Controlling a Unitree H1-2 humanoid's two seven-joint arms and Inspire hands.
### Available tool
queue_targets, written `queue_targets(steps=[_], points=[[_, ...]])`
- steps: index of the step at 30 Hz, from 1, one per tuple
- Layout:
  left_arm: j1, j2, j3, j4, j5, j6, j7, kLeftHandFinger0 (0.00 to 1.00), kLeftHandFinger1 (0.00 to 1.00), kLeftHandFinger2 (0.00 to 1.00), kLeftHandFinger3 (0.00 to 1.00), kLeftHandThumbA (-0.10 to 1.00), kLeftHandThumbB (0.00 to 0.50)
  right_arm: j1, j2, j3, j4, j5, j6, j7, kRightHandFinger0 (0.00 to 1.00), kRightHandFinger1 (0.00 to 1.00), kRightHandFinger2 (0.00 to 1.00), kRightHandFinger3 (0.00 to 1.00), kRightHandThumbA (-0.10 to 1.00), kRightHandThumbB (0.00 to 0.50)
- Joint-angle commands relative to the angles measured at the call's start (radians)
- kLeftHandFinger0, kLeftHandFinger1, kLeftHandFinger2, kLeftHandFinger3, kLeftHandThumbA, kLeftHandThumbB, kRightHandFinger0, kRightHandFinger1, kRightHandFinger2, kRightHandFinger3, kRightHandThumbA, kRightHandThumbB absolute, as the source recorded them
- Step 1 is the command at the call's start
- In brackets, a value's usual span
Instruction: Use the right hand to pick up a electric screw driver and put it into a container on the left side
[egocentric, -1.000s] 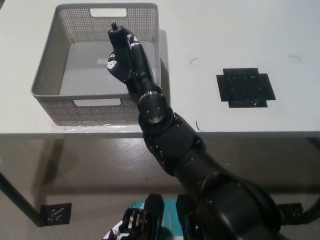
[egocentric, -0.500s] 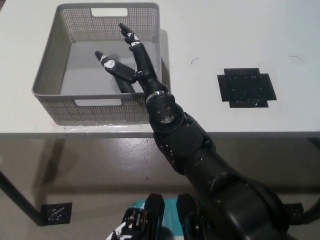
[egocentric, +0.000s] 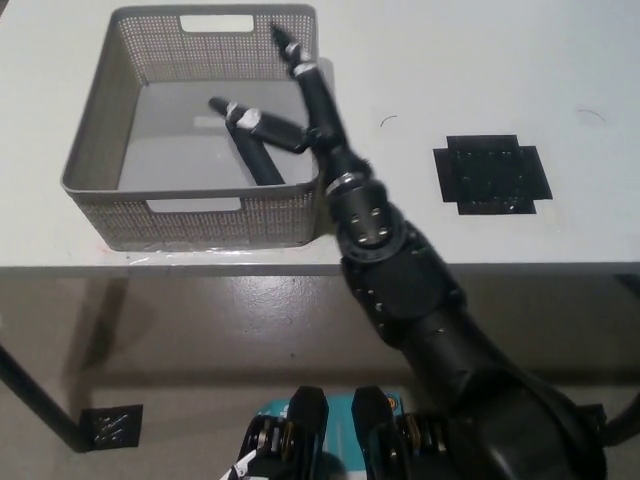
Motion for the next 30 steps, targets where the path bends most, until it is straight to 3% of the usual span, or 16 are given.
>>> queue_targets(steps=[1,7,8,10,14,16,19,23,26,28,30], points=[[0.004,0.018,-0.013,-0.013,0.017,-0.037,0.002,0.94,0.76,0.77,1.0,1.0,0.129,0.023,-0.034,-0.017,-0.36,0.014,0.127,0.058,1.0,1.0,1.0,1.0,1.0,0.413],[-0.007,0.021,-0.009,-0.002,0.019,-0.037,0.022,0.93,0.76,0.78,1.0,1.0,0.118,0.158,-0.081,-0.041,-0.786,0.018,0.241,0.074,1.0,1.0,1.0,1.0,1.0,0.395],[-0.007,0.018,-0.005,0.0,0.014,-0.037,0.021,0.93,0.77,0.79,1.0,1.0,0.131,0.188,-0.092,-0.047,-0.851,0.022,0.249,0.078,1.0,1.0,1.0,1.0,1.0,0.371],[-0.003,0.018,-0.002,0.001,0.017,-0.037,0.022,0.95,0.8,0.8,1.0,1.0,0.13,0.227,-0.1,-0.055,-0.932,0.021,0.27,0.077,1.0,1.0,1.0,1.0,1.0,0.369],[0.002,0.012,0.004,0.014,0.003,-0.037,0.023,1.0,0.91,0.91,1.0,1.0,0.143,0.348,-0.132,-0.075,-1.135,0.067,0.293,0.092,1.0,1.0,1.0,1.0,1.0,0.395],[0.009,0.009,0.007,0.019,0.003,-0.037,0.032,0.98,0.94,0.95,1.0,1.0,0.143,0.436,-0.155,-0.072,-1.215,0.098,0.273,0.108,1.0,1.0,1.0,1.0,1.0,0.362],[0.025,0.007,0.009,0.023,-0.009,-0.037,0.039,0.98,0.96,0.99,1.0,1.0,0.146,0.601,-0.194,-0.057,-1.311,0.159,0.244,0.137,1.0,1.0,1.0,1.0,0.95,0.374],[0.044,0.007,0.017,0.024,0.002,-0.037,0.057,0.99,0.99,1.0,1.0,1.0,0.144,0.834,-0.267,-0.041,-1.377,0.217,0.163,0.167,1.0,1.0,1.0,1.0,0.9,0.313],[0.056,-0.01,0.028,0.032,-0.02,-0.037,0.052,1.0,1.0,1.0,1.0,1.0,0.17,0.964,-0.293,-0.037,-1.375,0.227,0.119,0.168,1.0,1.0,1.0,1.0,0.93,0.336],[0.055,-0.019,0.034,0.039,-0.032,-0.037,0.059,1.0,1.0,1.0,1.0,1.0,0.171,1.051,-0.303,-0.035,-1.351,0.206,0.085,0.162,1.0,1.0,1.0,1.0,0.97,0.324],[0.054,-0.03,0.054,0.037,-0.05,-0.037,0.06,1.0,1.0,1.0,1.0,1.0,0.188,1.151,-0.294,-0.029,-1.303,0.271,0.042,0.165,1.0,1.0,1.0,1.0,0.94,0.313]])
